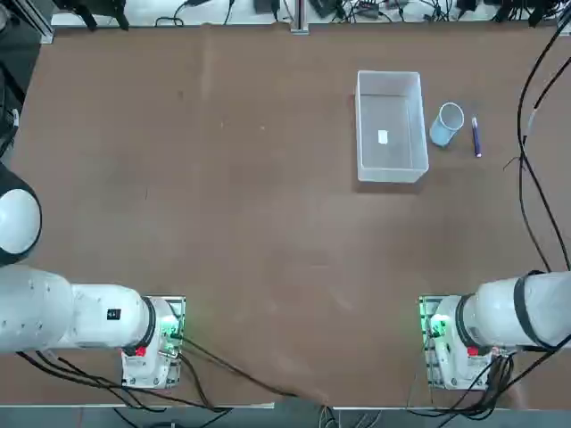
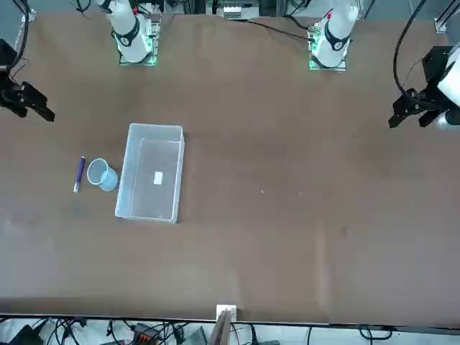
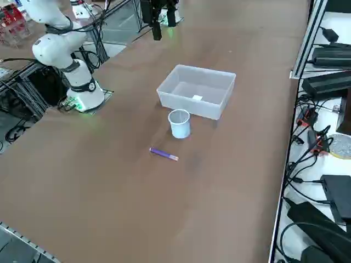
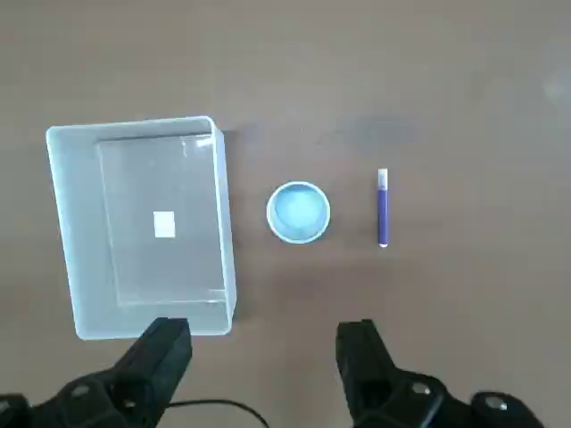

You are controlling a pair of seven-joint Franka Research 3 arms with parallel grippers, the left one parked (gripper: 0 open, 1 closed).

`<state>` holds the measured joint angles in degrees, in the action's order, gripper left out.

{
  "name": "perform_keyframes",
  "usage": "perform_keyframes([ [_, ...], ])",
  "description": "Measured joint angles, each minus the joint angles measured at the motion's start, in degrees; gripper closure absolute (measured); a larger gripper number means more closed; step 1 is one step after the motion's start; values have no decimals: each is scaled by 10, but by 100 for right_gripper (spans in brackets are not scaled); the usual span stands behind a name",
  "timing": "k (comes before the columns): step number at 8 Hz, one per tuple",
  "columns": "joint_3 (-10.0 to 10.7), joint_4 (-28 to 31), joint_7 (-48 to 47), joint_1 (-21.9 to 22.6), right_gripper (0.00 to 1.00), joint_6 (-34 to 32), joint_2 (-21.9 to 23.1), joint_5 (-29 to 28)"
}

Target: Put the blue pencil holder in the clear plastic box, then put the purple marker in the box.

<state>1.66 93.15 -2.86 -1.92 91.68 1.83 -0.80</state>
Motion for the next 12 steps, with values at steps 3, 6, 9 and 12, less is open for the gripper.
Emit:
perform_keyframes([
  [3,0,0,1,0,0,0,0,0],
  [6,0,3,1,0,0,5,-16,0],
  [9,5,59,2,-2,0,102,-55,0],
  [12,8,116,18,-21,0,176,-93,1],
])
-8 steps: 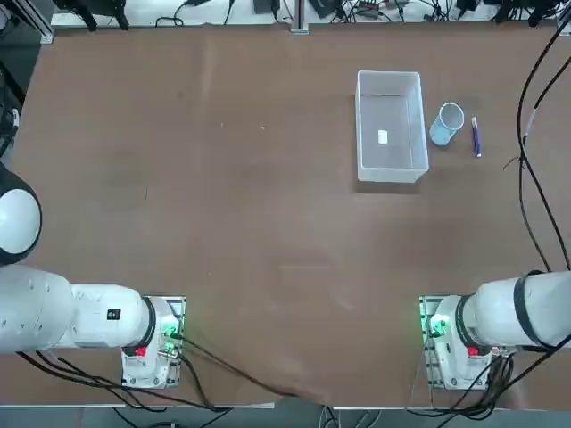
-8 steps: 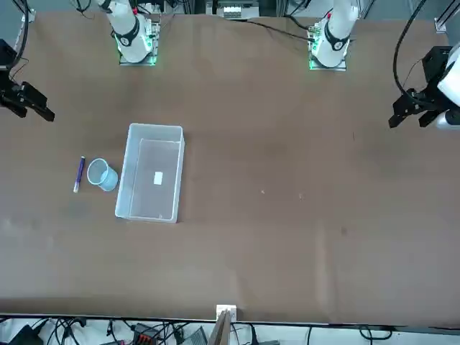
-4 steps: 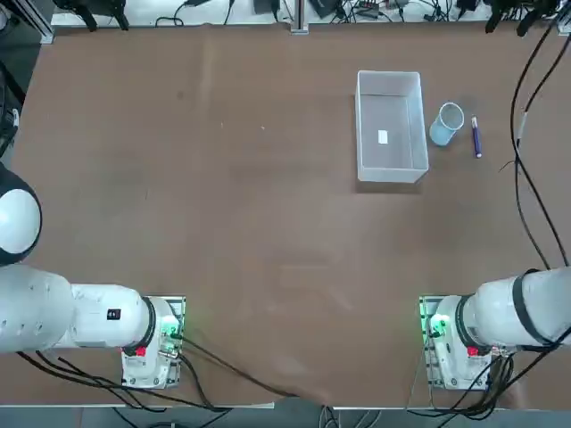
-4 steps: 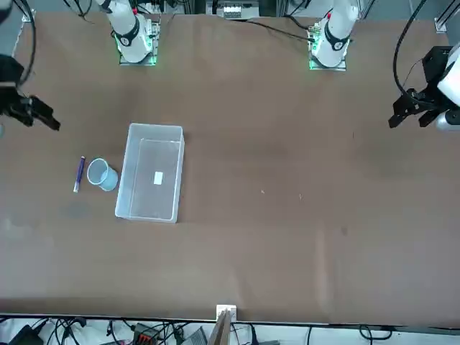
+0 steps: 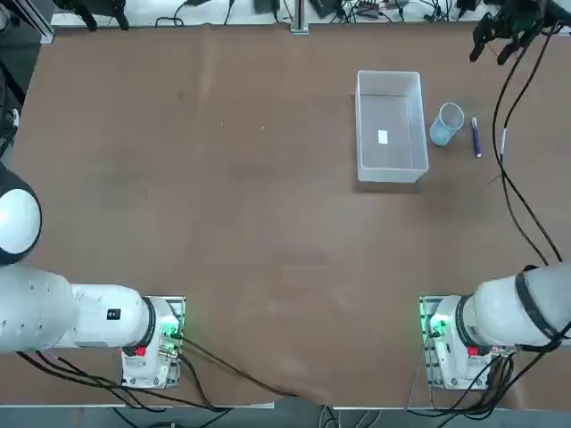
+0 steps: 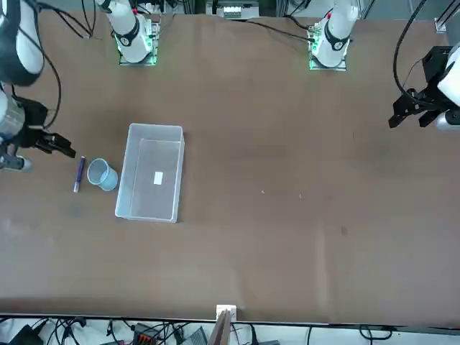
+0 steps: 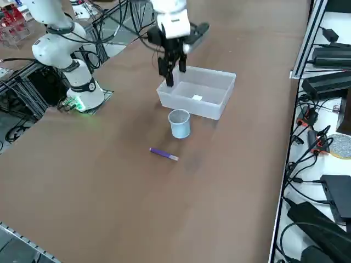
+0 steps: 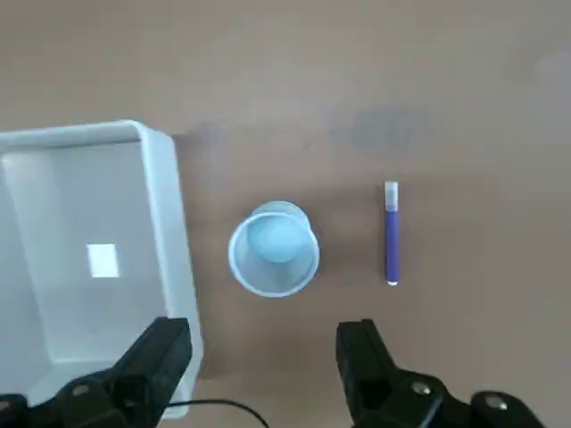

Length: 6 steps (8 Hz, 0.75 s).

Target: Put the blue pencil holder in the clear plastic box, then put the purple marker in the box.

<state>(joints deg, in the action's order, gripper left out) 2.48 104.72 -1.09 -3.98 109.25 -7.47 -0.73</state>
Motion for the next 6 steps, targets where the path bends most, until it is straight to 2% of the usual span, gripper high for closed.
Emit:
perform_keyframes([
  [3,0,14,8,-10,4,42,-59,0],
  [4,0,28,15,-14,12,72,-72,0],
  [6,1,72,27,-24,17,146,-86,0],
])
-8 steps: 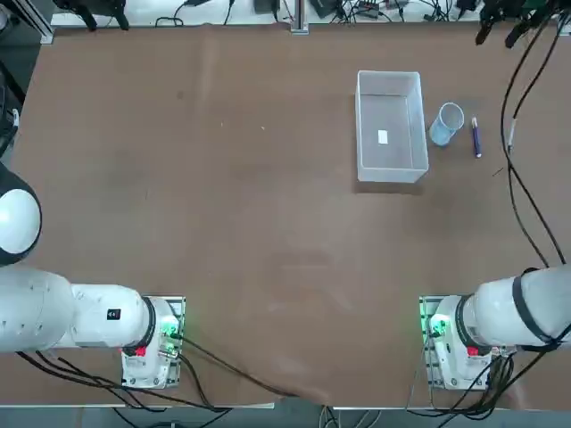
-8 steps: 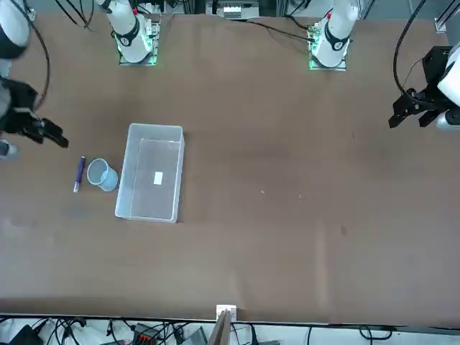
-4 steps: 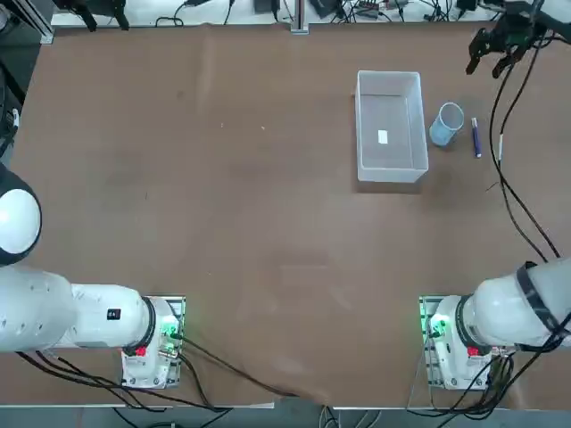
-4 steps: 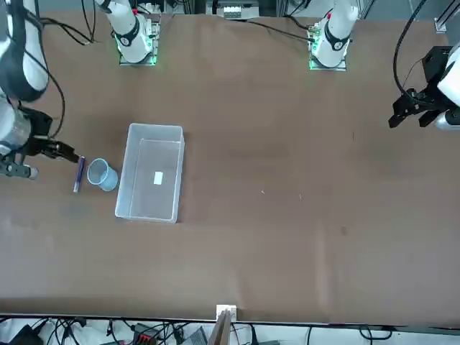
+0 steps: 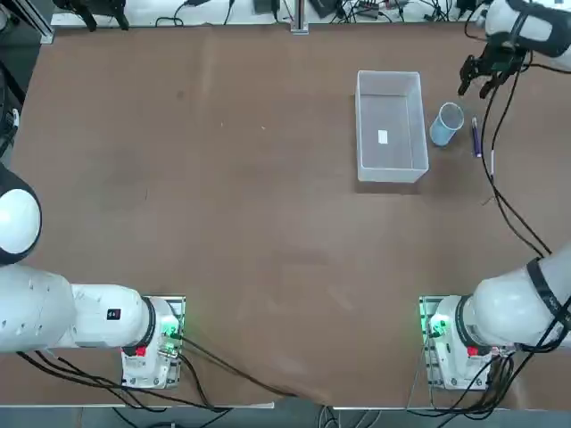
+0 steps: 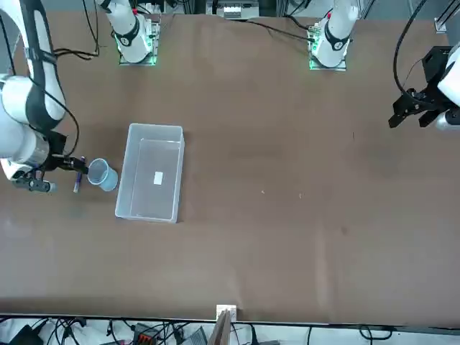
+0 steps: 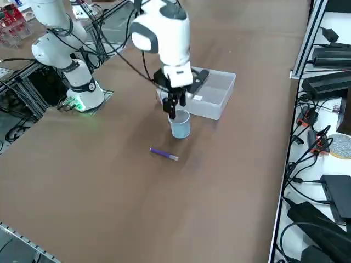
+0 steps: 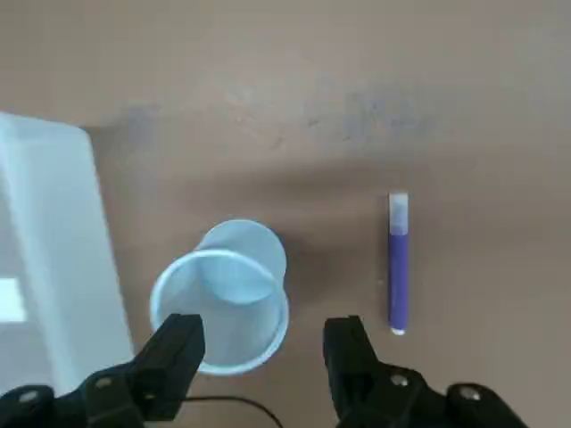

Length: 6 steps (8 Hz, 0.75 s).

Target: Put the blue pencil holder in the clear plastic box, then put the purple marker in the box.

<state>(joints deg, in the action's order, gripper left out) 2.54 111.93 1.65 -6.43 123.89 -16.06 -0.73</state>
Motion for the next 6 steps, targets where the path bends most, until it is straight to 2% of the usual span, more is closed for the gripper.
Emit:
perform_keyframes([
  [2,0,34,6,-3,18,53,-14,0],
  [6,0,41,9,-2,28,63,-37,0],
])
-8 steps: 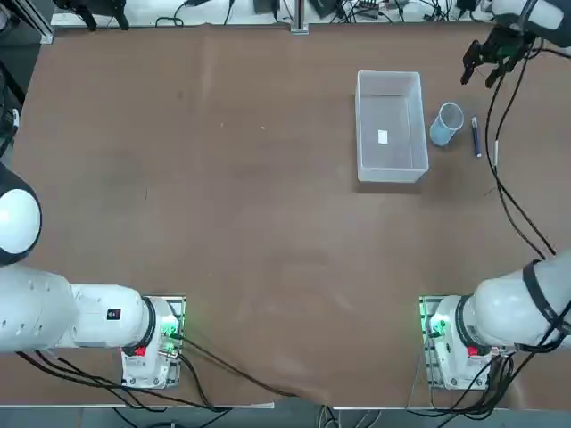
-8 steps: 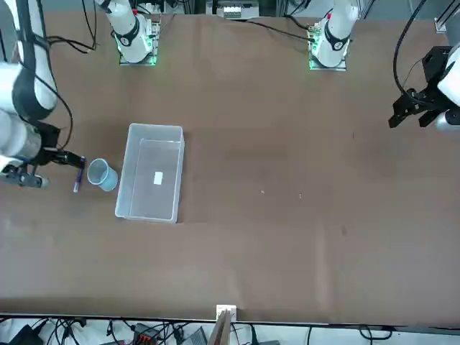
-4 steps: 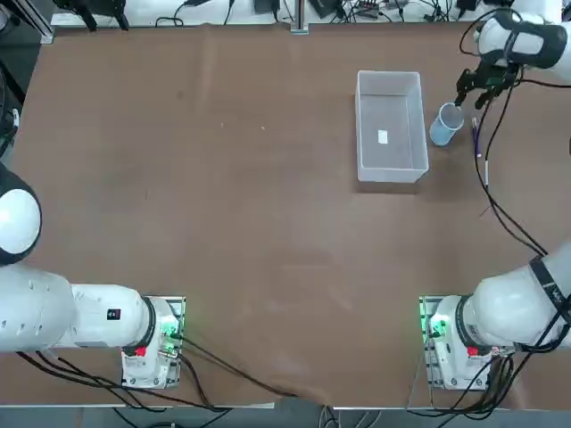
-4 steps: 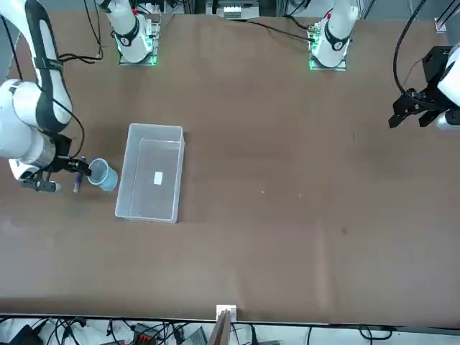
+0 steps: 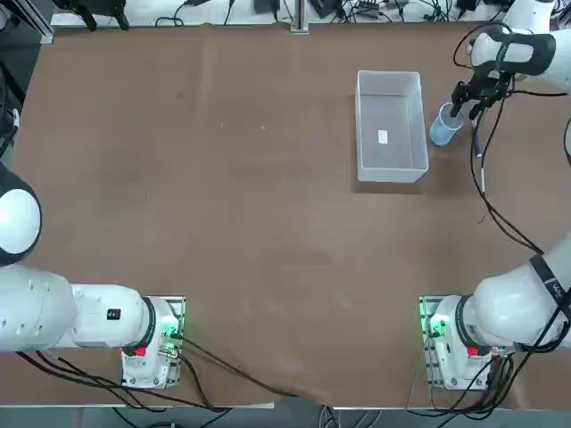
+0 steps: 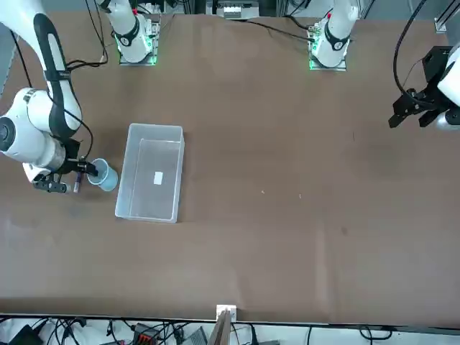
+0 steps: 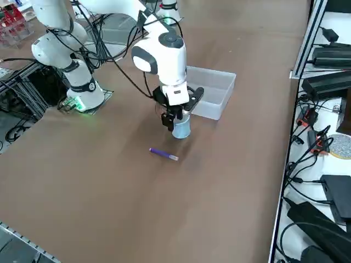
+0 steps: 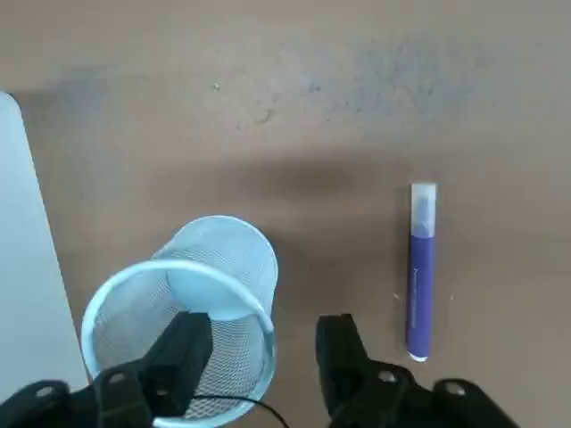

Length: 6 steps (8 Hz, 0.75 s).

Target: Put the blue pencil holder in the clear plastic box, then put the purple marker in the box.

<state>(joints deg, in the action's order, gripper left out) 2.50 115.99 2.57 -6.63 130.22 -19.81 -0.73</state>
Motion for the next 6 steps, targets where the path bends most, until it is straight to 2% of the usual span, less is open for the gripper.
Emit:
perform_keyframes([
  [1,0,0,2,0,30,0,-5,0],
  [3,0,0,3,0,62,0,-9,0],
  [4,0,0,6,1,66,0,-9,0],
  [6,-2,-3,15,1,96,-1,-6,0],
])
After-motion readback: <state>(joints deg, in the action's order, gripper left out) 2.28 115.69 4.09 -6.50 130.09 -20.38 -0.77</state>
